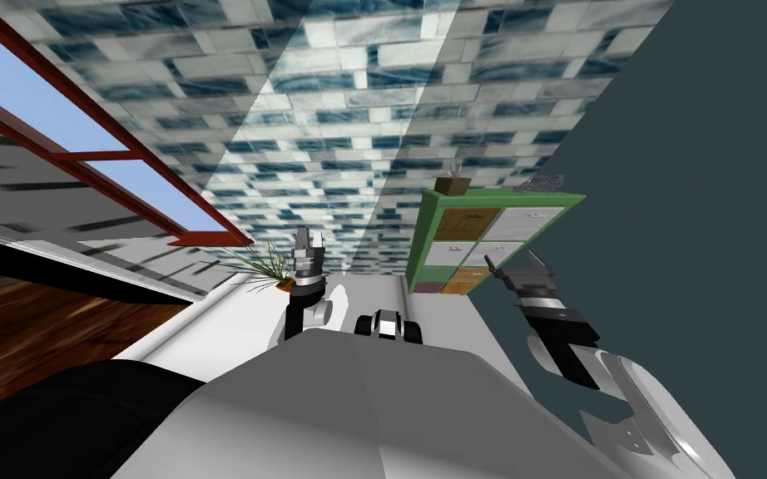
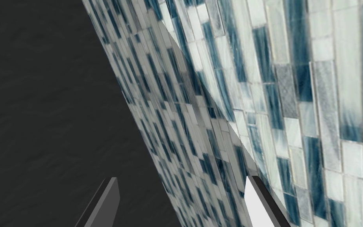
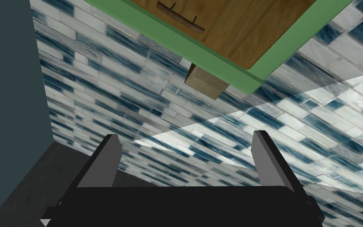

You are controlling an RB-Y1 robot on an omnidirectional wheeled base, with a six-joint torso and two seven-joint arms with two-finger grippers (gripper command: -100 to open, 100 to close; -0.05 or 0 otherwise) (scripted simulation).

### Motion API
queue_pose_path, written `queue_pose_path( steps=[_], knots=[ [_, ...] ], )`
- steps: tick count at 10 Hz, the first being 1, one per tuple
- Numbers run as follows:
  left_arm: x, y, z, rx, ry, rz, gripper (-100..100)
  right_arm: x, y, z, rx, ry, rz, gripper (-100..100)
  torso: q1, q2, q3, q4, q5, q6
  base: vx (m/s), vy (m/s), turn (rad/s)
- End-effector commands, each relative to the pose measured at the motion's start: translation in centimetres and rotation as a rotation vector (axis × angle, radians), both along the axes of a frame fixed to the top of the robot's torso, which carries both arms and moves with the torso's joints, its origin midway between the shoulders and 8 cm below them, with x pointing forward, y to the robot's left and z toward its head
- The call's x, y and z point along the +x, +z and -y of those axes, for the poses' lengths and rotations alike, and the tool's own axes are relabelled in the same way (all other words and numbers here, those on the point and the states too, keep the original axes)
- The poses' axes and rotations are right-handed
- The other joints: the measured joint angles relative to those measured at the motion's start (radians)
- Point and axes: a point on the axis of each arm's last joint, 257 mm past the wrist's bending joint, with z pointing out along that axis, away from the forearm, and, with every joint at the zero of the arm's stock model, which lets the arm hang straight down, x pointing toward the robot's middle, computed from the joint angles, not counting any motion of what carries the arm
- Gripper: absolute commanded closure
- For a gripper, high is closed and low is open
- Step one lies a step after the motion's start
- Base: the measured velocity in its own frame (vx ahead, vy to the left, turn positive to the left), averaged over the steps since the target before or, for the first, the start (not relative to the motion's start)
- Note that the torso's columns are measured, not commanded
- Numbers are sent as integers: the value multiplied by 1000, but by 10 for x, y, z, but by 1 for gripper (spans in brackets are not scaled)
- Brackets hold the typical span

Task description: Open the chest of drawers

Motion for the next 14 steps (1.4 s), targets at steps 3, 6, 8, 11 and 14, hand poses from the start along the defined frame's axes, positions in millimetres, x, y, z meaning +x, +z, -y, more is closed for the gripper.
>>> queue_pose_path(
  steps=[3, 6, 8, 11, 14],
  knots=[
    [0, 0, 0, 0, 0, 0, 0, -1, -7, 45, -248, -163, -68, -100, 0, 2, 1, 0, 0, 0, 85, 40, 125],
    [0, 0, 0, 0, 0, 0, 0, -3, -8, 72, -384, -251, -109, -100, 0, 2, 1, 1, 0, 0, 58, 37, 119],
    [0, 0, 0, 0, 0, 0, 0, -5, -8, 85, -464, -295, -129, -100, 0, 0, 0, 0, 0, 0, 77, 27, 70],
    [0, 0, 0, 0, 0, 0, 0, -8, -4, 109, -595, -370, -165, -100, 0, 1, 1, 0, 0, 0, 73, 27, 99],
    [0, 0, 0, 0, 0, 0, 0, -11, 3, 130, -711, -432, -194, -100, 0, 1, 1, 0, 0, 0, 60, 19, 79]
  ],
)
